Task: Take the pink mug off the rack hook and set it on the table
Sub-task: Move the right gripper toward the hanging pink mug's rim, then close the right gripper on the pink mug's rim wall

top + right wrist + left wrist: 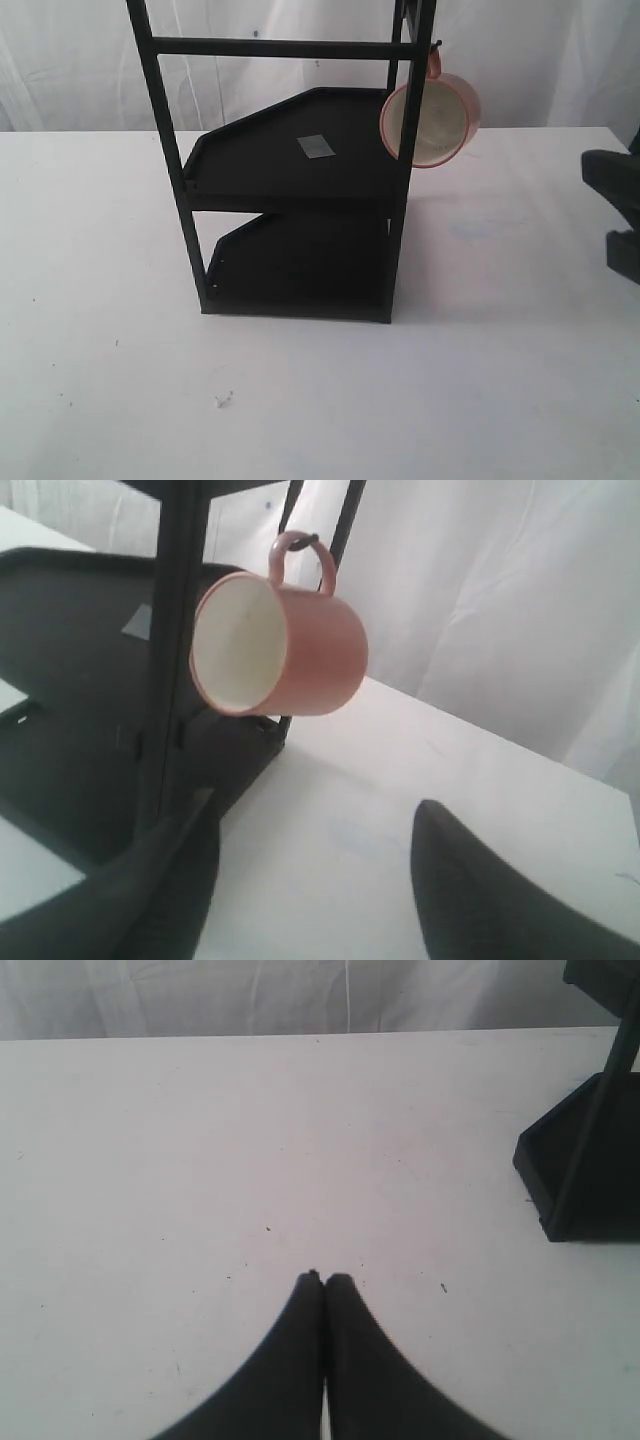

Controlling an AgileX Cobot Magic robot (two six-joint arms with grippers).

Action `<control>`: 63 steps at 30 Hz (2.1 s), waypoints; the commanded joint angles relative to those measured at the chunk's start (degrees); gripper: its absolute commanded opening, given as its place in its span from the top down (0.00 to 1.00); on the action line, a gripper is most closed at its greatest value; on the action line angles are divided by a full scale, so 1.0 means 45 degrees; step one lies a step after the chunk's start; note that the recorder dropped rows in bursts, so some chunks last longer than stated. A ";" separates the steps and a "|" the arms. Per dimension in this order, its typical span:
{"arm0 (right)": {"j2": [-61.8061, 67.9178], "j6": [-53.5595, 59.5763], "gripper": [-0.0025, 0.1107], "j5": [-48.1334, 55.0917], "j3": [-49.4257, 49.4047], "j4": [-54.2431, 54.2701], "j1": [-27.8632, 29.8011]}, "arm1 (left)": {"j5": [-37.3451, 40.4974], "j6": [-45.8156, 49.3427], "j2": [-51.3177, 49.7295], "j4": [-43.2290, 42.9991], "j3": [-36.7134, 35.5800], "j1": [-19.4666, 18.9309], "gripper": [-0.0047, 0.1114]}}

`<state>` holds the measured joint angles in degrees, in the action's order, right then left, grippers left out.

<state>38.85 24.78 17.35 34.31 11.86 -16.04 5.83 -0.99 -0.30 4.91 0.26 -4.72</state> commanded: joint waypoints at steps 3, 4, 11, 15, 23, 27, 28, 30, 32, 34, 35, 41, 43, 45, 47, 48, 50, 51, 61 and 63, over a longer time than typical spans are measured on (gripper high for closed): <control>0.1958 0.0125 0.49 -0.2300 0.0072 0.1143 -0.0377 | -0.0047 -0.0022 0.0067 0.0121 -0.0059 0.0026 0.96; 0.2250 0.0125 0.48 -0.2644 0.0072 0.1171 -0.0515 | -0.0047 -0.0022 0.0067 0.0121 -0.0059 0.0026 0.96; 0.3939 0.0125 0.39 -0.5657 0.0099 0.1171 -0.1389 | -0.0047 -0.0022 0.0067 0.0121 -0.0059 0.0026 0.96; 0.4842 0.0125 0.39 -0.6904 0.0099 0.1118 -0.1746 | -0.0047 -0.0022 0.0067 0.0121 -0.0059 0.0026 0.96; 0.6355 -0.0132 0.39 -0.7711 0.0634 0.1118 -0.1774 | -0.0047 -0.0022 0.0067 0.0121 -0.0059 0.0026 0.96; 0.7359 -0.0188 0.39 -0.7831 0.1357 0.1118 -0.1774 | -0.0047 -0.0022 0.0067 0.0121 -0.0059 0.0026 0.96; 0.7745 -0.0188 0.39 -0.7910 0.1604 0.1118 -0.1774 | -0.0047 -0.0022 0.0067 0.0121 -0.0059 0.0026 0.96; 0.8197 -0.0110 0.39 -0.7910 0.1859 0.1118 -0.1774 | -0.0047 -0.0022 0.0067 0.0121 -0.0059 0.0026 0.96; 0.8529 -0.0110 0.39 -0.8061 0.2035 0.1118 -0.1774 | -0.0047 -0.0022 0.0067 0.0121 -0.0059 0.0026 0.96; 0.8772 0.0136 0.39 -0.8236 0.2173 0.1209 -0.1774 | -0.0047 -0.0022 0.0067 0.0121 -0.0059 0.0026 0.96; 0.8857 0.0795 0.39 -0.8516 0.2173 0.1625 -0.1774 | -0.0047 -0.0022 0.0067 0.0121 -0.0059 0.0026 0.96; 0.9017 0.4128 0.39 -0.9227 0.2173 0.5137 -0.1774 | -0.0047 -0.0022 0.0067 0.0121 -0.0059 0.0026 0.96; 0.9017 0.4412 0.39 -0.9418 0.2173 0.5778 -0.1774 | -0.0047 -0.0022 0.0067 0.0121 -0.0059 0.0026 0.96; 0.9017 0.4737 0.39 -0.9552 0.2173 0.6376 -0.1774 | -0.0047 -0.0022 0.0067 0.0121 -0.0059 0.0026 0.96; 0.9039 0.4806 0.39 -0.9635 0.2173 0.6585 -0.1774 | -0.0047 -0.0022 0.0067 0.0121 -0.0059 0.0026 0.96; 0.9039 0.4806 0.39 -0.9664 0.2173 0.6589 -0.1774 | -0.0047 -0.0022 0.0067 0.0121 -0.0059 0.0026 0.96; 0.9039 0.4806 0.39 -0.9787 0.2173 0.6589 -0.1774 | -0.0047 -0.0022 0.0067 0.0121 -0.0059 0.0026 0.96; 0.9039 0.4806 0.39 -0.9820 0.2173 0.6589 -0.1774 | -0.0047 -0.0022 0.0067 0.0121 -0.0059 0.0026 0.96; 0.9920 0.4784 0.39 -0.9876 0.2661 0.6292 -0.1774 | -0.0047 -0.0022 0.0067 0.0121 -0.0059 0.0026 0.96; 1.0120 0.4784 0.39 -0.9929 0.2870 0.6258 -0.1774 | -0.0047 -0.0022 0.0067 0.0121 -0.0059 0.0026 0.96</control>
<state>83.08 46.05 -26.78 45.76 40.64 -24.02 5.83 -0.99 -0.30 4.91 0.17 -4.72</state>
